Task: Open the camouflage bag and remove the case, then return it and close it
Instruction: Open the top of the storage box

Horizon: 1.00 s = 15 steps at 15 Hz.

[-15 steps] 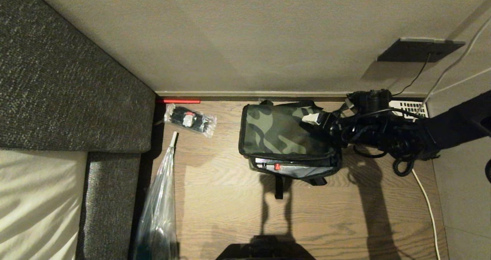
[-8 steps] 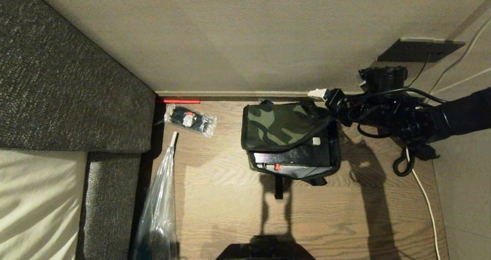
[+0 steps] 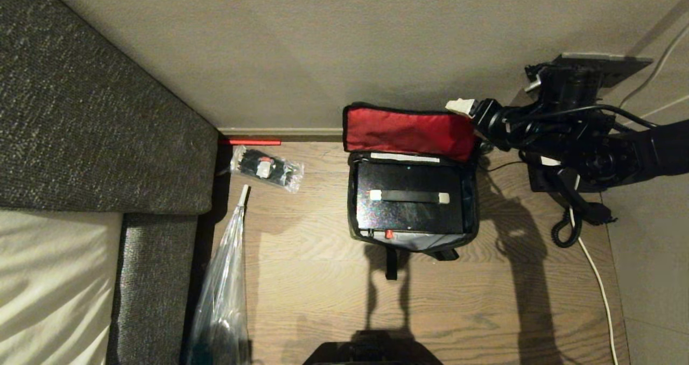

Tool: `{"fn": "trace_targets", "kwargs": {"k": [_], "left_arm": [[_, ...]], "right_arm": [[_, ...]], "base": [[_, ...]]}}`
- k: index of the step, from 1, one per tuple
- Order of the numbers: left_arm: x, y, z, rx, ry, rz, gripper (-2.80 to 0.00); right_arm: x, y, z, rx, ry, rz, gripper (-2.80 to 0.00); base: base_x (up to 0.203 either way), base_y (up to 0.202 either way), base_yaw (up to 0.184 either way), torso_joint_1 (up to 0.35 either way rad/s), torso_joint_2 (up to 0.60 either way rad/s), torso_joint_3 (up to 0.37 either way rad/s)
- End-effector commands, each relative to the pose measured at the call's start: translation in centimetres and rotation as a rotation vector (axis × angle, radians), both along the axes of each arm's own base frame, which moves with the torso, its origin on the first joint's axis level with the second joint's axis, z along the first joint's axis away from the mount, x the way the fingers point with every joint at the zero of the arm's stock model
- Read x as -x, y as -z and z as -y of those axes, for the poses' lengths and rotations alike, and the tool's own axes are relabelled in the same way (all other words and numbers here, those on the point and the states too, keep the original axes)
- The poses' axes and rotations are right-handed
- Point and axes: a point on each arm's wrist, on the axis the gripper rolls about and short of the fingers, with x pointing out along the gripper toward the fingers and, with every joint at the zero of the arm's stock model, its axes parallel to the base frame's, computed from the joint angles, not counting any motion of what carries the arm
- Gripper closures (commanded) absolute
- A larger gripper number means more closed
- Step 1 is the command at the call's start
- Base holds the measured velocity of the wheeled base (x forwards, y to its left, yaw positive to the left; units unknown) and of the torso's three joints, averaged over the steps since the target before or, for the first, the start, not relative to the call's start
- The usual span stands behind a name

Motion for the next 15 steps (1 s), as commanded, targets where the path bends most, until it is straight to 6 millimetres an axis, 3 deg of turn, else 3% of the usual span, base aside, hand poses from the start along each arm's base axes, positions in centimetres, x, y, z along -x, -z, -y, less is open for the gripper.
{"fn": "trace_targets", "kwargs": {"k": [1,4,7,10,15], "left_arm": [[0.0,0.0,0.0,0.0,0.0,0.0,0.0],[0.0,0.0,0.0,0.0,0.0,0.0,0.0],[0.0,0.0,0.0,0.0,0.0,0.0,0.0],[0.0,0.0,0.0,0.0,0.0,0.0,0.0],[0.0,0.0,0.0,0.0,0.0,0.0,0.0]], "right_arm": [[0.3,-2.2,0.1,0.005,0.002,0.141,-2.8],[1.1,-4.2,0.6,0.096,0.013,0.272,-2.8],[2.7,-1.2,0.7,0.244,-0.011,0.118,-2.8],[5.7,1.8,0.0,0.409,-0.093,-0.017,-2.8],[12.0,2.9,0.1,0.473,-0.114,-0.083,-2.8]], "base": [[0.0,0.0,0.0,0.0,0.0,0.0],[0.0,0.0,0.0,0.0,0.0,0.0],[0.0,0.0,0.0,0.0,0.0,0.0],[0.0,0.0,0.0,0.0,0.0,0.0],[0.0,0.0,0.0,0.0,0.0,0.0]]}}
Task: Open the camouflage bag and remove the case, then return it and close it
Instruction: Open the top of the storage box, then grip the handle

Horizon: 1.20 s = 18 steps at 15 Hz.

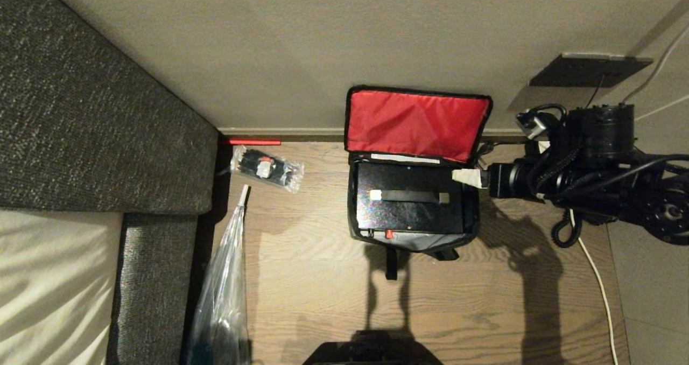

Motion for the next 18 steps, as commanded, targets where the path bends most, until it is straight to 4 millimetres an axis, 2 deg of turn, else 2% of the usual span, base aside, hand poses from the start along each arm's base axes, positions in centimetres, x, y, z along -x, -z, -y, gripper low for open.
{"fn": "trace_targets", "kwargs": {"k": [1,4,6,10,15,18], "left_arm": [[0.0,0.0,0.0,0.0,0.0,0.0,0.0],[0.0,0.0,0.0,0.0,0.0,0.0,0.0],[0.0,0.0,0.0,0.0,0.0,0.0,0.0],[0.0,0.0,0.0,0.0,0.0,0.0,0.0],[0.0,0.0,0.0,-0.005,0.001,-0.004,0.0],[0.0,0.0,0.0,-0.009,0.001,-0.003,0.0]], "right_arm": [[3.8,-0.9,0.7,0.005,-0.007,0.02,0.0],[7.1,-0.8,1.6,0.036,0.021,0.018,0.0],[9.9,-1.1,2.5,0.042,0.043,0.02,0.0],[14.4,-0.9,3.7,0.088,0.055,-0.117,0.0],[15.8,-1.3,4.2,0.104,0.077,-0.128,0.0],[15.7,-1.3,4.1,0.108,0.077,-0.132,0.0]], "base": [[0.0,0.0,0.0,0.0,0.0,0.0],[0.0,0.0,0.0,0.0,0.0,0.0],[0.0,0.0,0.0,0.0,0.0,0.0],[0.0,0.0,0.0,0.0,0.0,0.0],[0.0,0.0,0.0,0.0,0.0,0.0],[0.0,0.0,0.0,0.0,0.0,0.0]]}}
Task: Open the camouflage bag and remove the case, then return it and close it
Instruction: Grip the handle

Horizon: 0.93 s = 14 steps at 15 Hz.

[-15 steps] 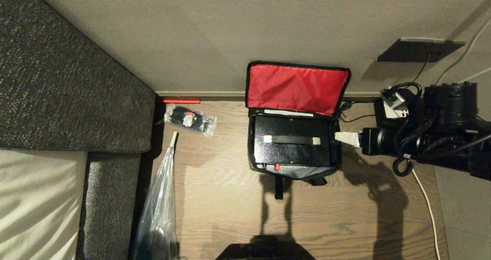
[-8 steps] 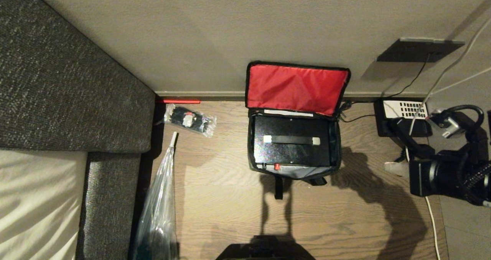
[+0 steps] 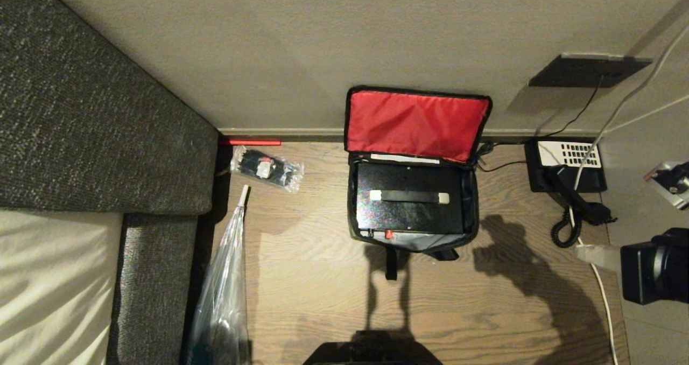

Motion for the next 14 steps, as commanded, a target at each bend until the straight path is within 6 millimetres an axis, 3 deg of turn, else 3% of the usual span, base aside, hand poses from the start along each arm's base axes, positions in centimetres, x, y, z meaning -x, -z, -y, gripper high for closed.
{"fn": "trace_targets", "kwargs": {"k": [1,4,10,14], "left_arm": [[0.01,-0.04,0.0,-0.004,-0.001,0.001,0.0],[0.01,-0.04,0.0,-0.005,-0.001,0.001,0.0],[0.0,0.02,0.0,0.002,-0.001,-0.002,0.0],[0.0,0.03,0.0,0.007,0.0,-0.003,0.0]], "right_arm": [[-0.14,-0.39,-0.04,-0.004,-0.001,0.013,0.0],[-0.35,-0.56,-0.1,-0.004,-0.001,0.014,0.0],[0.16,-0.6,0.05,-0.004,0.002,0.021,0.0],[0.3,-0.81,0.11,0.006,0.01,0.023,0.0]], "base": [[0.0,0.0,0.0,0.0,0.0,0.0],[-0.033,0.0,-0.001,0.0,0.0,0.001],[-0.17,0.0,-0.001,-0.001,0.0,0.005],[0.0,0.0,0.0,0.0,0.0,0.0]]}}
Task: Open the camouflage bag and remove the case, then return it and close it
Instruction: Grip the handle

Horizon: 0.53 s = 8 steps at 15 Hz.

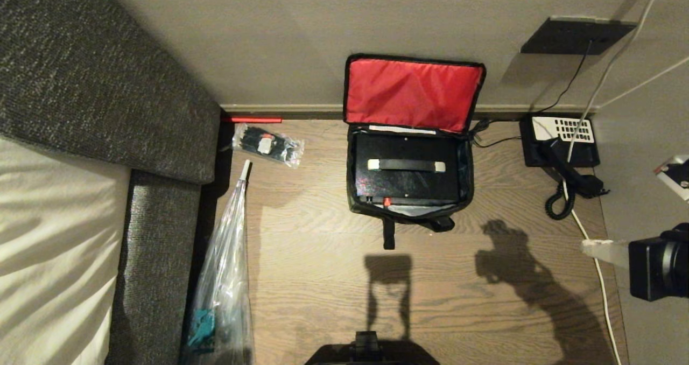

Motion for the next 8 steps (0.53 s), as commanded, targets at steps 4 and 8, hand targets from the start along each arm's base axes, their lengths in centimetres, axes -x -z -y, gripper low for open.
{"fn": "trace_targets", "kwargs": {"k": [4,8], "left_arm": [[0.0,0.01,0.0,0.002,-0.001,-0.001,0.0],[0.0,-0.01,0.0,-0.008,-0.001,0.001,0.0]], "right_arm": [[0.06,-0.18,0.01,0.0,0.001,0.006,0.0],[0.04,-0.11,0.01,0.001,0.001,0.001,0.0]], "base": [[0.0,0.0,0.0,0.0,0.0,0.0],[0.0,0.0,0.0,0.0,0.0,0.0]]}}
